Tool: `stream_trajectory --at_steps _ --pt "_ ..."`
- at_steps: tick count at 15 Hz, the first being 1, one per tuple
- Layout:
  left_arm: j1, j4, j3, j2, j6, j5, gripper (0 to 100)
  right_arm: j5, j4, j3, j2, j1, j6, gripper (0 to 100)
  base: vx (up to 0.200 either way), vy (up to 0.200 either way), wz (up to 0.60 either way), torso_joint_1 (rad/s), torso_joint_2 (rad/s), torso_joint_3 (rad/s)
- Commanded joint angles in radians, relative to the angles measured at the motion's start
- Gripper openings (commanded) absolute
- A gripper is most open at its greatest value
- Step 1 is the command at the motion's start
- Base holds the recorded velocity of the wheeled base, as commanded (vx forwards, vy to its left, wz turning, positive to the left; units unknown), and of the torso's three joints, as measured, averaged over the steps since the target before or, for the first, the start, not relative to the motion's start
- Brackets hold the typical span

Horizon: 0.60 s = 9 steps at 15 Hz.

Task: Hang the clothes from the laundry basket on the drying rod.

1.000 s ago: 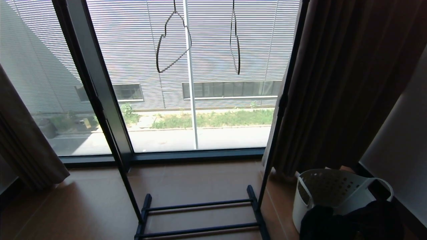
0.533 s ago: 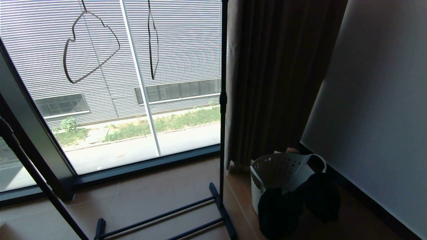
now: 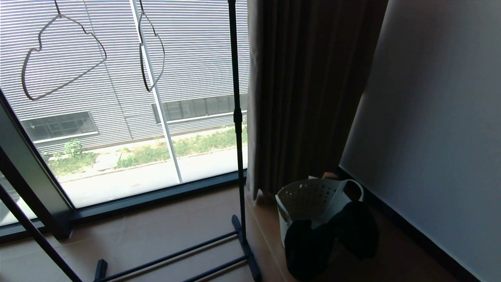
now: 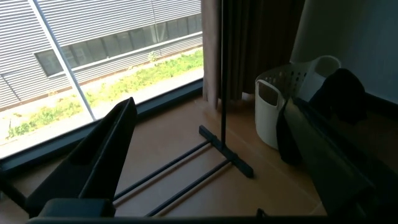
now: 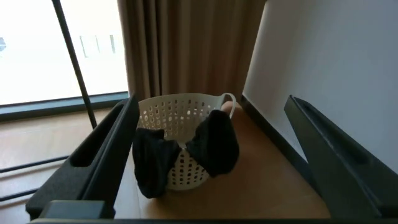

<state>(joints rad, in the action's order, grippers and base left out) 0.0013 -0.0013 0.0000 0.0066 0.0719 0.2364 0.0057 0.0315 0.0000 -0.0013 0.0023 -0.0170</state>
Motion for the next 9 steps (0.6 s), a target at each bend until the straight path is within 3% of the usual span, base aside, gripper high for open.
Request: stream_trajectory --at_steps 1,3,9 --pt "0.000 0.000 0.000 0.001 0.000 0.000 100 0.000 0.001 0.000 0.001 0.001 -0.001 100 0.000 -0.200 0.00 0.002 0.00 0.002" --pt "0.000 0.000 0.000 0.001 0.000 0.000 100 0.000 -0.001 0.000 0.001 0.001 -0.001 100 0.000 -0.200 0.00 -0.002 0.00 0.007" --pt "-0.001 0.000 0.000 0.001 0.000 0.000 100 0.000 -0.001 0.000 0.001 0.001 -0.006 100 0.200 -0.200 0.00 -0.001 0.00 0.002"
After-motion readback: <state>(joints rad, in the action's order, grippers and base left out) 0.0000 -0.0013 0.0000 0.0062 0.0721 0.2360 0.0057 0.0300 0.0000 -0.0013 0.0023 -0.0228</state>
